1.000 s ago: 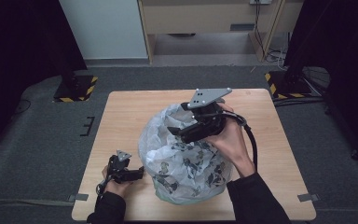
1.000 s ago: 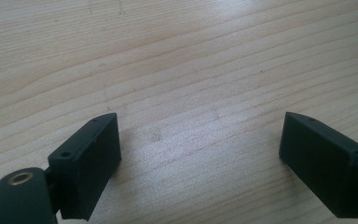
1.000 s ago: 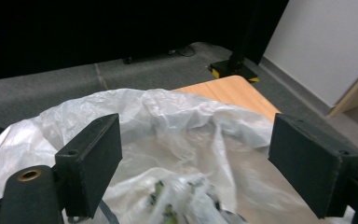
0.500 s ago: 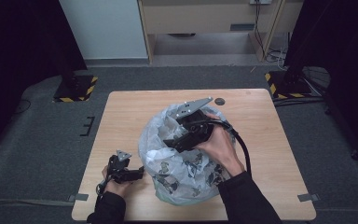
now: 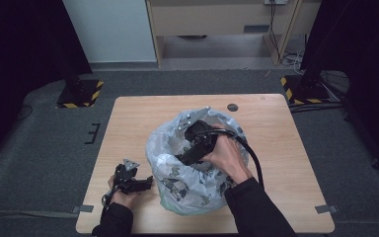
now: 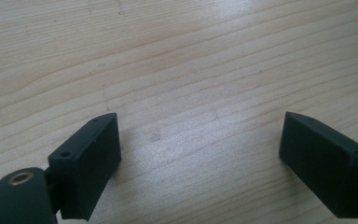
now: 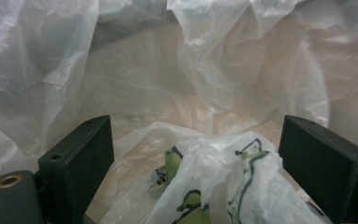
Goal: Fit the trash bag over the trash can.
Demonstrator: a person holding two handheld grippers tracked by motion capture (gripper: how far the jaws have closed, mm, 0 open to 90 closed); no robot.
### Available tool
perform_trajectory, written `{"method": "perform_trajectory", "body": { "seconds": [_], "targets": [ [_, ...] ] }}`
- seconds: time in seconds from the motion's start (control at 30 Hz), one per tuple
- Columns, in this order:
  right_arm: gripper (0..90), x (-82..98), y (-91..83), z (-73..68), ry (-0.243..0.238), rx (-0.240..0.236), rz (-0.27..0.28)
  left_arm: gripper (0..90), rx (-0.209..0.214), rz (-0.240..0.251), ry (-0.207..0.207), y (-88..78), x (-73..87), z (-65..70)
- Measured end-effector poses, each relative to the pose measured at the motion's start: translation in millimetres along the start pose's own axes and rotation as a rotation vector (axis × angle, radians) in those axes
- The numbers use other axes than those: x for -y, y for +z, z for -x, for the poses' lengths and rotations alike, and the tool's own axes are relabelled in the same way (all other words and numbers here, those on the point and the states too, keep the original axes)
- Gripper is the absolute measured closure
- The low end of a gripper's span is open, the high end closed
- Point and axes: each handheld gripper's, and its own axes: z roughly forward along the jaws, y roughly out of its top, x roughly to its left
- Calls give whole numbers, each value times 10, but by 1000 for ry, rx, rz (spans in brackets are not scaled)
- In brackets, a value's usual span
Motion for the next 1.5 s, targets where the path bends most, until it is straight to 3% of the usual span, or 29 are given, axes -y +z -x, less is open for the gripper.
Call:
{"method": "perform_trajectory", "body": {
  "seconds": [0.53, 0.7, 0.97, 1.5],
  "targets": [
    [96, 52, 176, 15, 29, 16, -107, 120, 2, -1, 4, -2, 2, 9],
    [95, 40, 146, 6, 18, 16, -78, 120, 4, -2, 3, -3, 0, 4],
    [85, 3, -17, -1, 6, 25, 30, 121, 5, -1, 2, -4, 0, 3],
    [79, -96, -310, -47, 0, 46, 146, 121, 6, -2, 1, -5, 0, 2]
  ]
}}
